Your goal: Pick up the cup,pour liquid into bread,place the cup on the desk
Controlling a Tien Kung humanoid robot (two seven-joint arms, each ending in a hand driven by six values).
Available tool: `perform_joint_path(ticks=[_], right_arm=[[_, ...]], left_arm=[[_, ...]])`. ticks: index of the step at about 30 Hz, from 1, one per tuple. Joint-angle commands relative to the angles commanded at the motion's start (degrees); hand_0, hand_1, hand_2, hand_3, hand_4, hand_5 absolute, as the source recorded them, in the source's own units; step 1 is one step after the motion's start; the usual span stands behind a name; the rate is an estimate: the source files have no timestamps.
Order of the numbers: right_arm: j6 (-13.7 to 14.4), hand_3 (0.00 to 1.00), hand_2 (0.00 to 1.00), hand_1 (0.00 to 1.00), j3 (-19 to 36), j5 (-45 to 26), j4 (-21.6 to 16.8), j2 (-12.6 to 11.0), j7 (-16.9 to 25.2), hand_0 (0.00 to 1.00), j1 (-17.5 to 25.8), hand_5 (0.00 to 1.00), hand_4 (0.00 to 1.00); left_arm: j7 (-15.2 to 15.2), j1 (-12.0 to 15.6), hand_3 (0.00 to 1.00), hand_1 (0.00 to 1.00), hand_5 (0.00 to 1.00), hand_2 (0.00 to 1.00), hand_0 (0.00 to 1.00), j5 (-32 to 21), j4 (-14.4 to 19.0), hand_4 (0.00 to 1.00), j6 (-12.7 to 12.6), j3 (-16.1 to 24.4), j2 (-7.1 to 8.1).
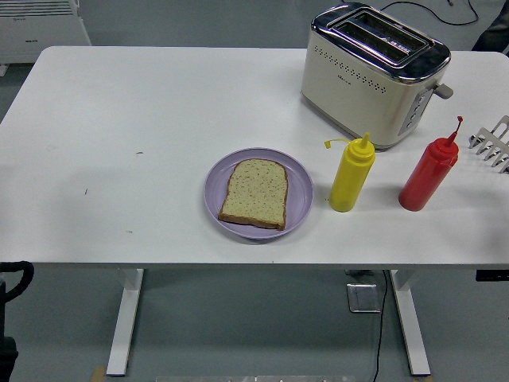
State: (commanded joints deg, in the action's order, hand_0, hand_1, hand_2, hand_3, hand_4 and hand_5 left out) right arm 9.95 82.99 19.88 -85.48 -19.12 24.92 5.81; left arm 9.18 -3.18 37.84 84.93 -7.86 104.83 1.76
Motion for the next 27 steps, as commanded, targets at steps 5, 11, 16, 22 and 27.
perform_joint_path(ticks=[5,11,16,22,27], right_arm=[[-0.42,0.795,0.769,0.754,1.13,-5.38,0.32,0.1,-1.59,0.801,-2.43,0.208,0.706],[-1.41,0.786,0.759,0.751,2.43,-7.59,0.92,0.76,-2.27,0.796,-4.64,0.377,0.688],[-1.92,0.79,0.76,0.75,3.36,-7.03,1.53,1.26,-2.86,0.796,-6.29,0.453,0.675],[-2.59,0.791,0.763,0.752,4.09,-5.1,2.4,2.02,-3.82,0.8,-8.46,0.45,0.688],[-2.66,0.797,0.768,0.755,4.2,-3.76,2.71,2.27,-4.25,0.802,-9.17,0.449,0.693]], left_arm=[[0.45,-0.03,0.671,0.74,0.998,0.737,0.72,-0.11,0.01,0.649,-0.15,0.07,-0.05],[0.24,0.04,0.67,0.738,0.998,0.737,0.72,-0.05,-0.03,0.65,-0.1,0.17,-0.12],[0.2,0.06,0.671,0.739,0.998,0.737,0.72,-0.04,-0.03,0.649,-0.1,0.21,-0.14],[0.14,-0.01,0.67,0.738,0.998,0.738,0.72,-0.03,-0.07,0.649,-0.09,0.15,-0.2],[0.14,-0.02,0.67,0.738,0.998,0.737,0.72,0.01,-0.06,0.649,-0.09,0.19,-0.21]])
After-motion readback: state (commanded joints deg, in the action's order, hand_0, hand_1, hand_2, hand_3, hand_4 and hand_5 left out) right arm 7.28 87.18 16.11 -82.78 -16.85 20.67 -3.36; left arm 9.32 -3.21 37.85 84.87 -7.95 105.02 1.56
